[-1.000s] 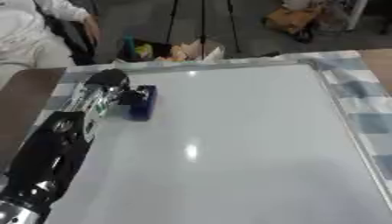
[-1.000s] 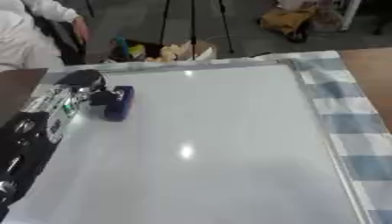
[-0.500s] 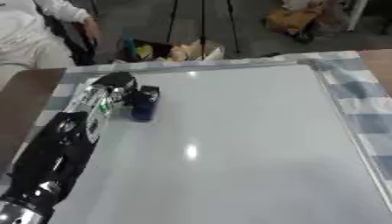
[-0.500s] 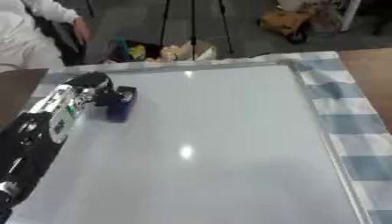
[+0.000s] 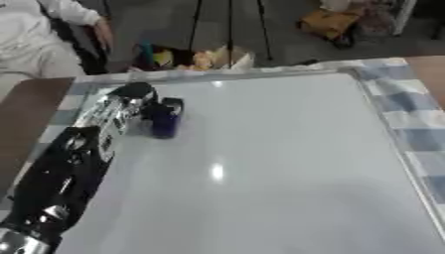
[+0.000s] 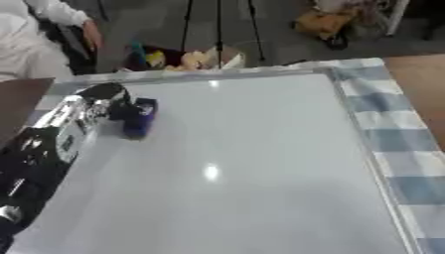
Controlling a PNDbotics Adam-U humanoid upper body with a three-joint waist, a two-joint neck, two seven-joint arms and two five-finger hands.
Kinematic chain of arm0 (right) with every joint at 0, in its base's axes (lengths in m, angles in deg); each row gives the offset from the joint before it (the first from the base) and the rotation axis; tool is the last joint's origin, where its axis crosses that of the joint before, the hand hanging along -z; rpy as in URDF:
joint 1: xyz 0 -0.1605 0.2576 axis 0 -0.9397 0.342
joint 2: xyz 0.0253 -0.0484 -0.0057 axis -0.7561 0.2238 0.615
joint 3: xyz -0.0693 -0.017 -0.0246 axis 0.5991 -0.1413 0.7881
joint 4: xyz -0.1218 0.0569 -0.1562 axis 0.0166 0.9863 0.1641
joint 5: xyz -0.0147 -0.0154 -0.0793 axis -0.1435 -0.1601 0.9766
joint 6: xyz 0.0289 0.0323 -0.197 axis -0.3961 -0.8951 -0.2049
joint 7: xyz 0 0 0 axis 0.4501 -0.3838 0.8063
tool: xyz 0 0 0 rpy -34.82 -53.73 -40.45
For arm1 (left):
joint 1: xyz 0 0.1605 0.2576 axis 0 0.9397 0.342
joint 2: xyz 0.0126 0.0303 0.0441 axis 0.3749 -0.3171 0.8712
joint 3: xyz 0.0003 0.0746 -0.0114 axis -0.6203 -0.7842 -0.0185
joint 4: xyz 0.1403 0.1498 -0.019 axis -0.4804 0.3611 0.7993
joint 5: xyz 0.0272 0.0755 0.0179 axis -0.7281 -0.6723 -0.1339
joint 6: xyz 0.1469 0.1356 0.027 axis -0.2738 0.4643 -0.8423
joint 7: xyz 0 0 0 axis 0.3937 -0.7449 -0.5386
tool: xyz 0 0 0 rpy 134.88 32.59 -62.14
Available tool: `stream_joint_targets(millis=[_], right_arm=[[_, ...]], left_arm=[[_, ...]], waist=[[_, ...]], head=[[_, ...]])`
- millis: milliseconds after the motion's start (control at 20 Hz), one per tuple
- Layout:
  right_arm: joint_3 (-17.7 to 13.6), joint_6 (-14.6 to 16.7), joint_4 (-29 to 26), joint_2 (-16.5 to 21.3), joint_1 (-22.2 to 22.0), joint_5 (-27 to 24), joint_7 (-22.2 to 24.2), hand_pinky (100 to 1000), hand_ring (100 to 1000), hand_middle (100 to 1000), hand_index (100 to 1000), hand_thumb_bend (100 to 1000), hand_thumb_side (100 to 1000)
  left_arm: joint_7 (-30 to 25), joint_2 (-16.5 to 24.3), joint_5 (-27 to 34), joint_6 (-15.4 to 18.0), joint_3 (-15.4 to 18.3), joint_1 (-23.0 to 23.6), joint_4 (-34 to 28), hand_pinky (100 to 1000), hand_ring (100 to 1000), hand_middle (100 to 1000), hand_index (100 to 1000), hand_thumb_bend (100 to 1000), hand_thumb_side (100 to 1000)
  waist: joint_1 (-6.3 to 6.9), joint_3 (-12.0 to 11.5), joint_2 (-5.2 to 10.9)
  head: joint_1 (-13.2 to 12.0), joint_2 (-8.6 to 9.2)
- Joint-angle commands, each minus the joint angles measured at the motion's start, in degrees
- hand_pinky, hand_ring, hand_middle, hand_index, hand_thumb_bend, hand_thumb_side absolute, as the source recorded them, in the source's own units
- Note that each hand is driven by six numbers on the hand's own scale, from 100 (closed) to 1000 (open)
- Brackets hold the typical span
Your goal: Wipe the whiteboard clean with a brush.
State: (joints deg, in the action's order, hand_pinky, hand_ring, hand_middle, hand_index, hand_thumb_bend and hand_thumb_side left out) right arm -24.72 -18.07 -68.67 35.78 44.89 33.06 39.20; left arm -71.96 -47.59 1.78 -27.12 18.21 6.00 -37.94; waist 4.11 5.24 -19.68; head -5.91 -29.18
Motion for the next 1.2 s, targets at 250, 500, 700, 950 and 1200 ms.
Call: stream_joint_targets(millis=[250,500,700,950,1200], right_arm=[[-0.31,0.15,-0.85,1.20,0.54,-0.23,0.43,785,813,697,861,100,987],[-0.31,0.16,-0.85,1.03,0.61,-0.06,0.28,785,814,697,862,100,987],[-0.33,0.10,-0.85,1.02,0.66,0.00,0.18,785,814,696,862,100,987],[-0.24,0.03,-0.85,1.00,0.64,0.24,0.24,785,814,697,862,100,987],[-0.31,0.06,-0.85,1.12,0.61,0.23,0.06,784,814,697,861,100,986]], left_arm=[[1.71,1.12,-4.34,-0.55,-1.98,-0.50,4.60,602,825,785,415,348,915],[2.24,0.15,-8.20,0.92,-1.15,-0.52,5.95,597,821,774,413,350,903],[2.22,-0.40,-10.86,1.87,-0.27,-0.50,6.29,572,797,739,404,310,860],[2.04,-0.60,-11.82,2.63,0.20,-0.57,6.31,555,780,718,398,287,874],[1.88,-0.57,-11.93,3.20,0.11,-0.49,6.31,512,681,567,381,235,833]], waist=[[-0.12,0.31,0.92],[-0.08,0.57,0.73],[-0.02,0.52,0.67],[0.05,0.47,0.65],[0.04,0.40,0.70]], head=[[-0.06,-0.30],[-0.15,-0.28],[-0.07,-0.34],[-0.05,-0.39],[0.01,-0.42]])
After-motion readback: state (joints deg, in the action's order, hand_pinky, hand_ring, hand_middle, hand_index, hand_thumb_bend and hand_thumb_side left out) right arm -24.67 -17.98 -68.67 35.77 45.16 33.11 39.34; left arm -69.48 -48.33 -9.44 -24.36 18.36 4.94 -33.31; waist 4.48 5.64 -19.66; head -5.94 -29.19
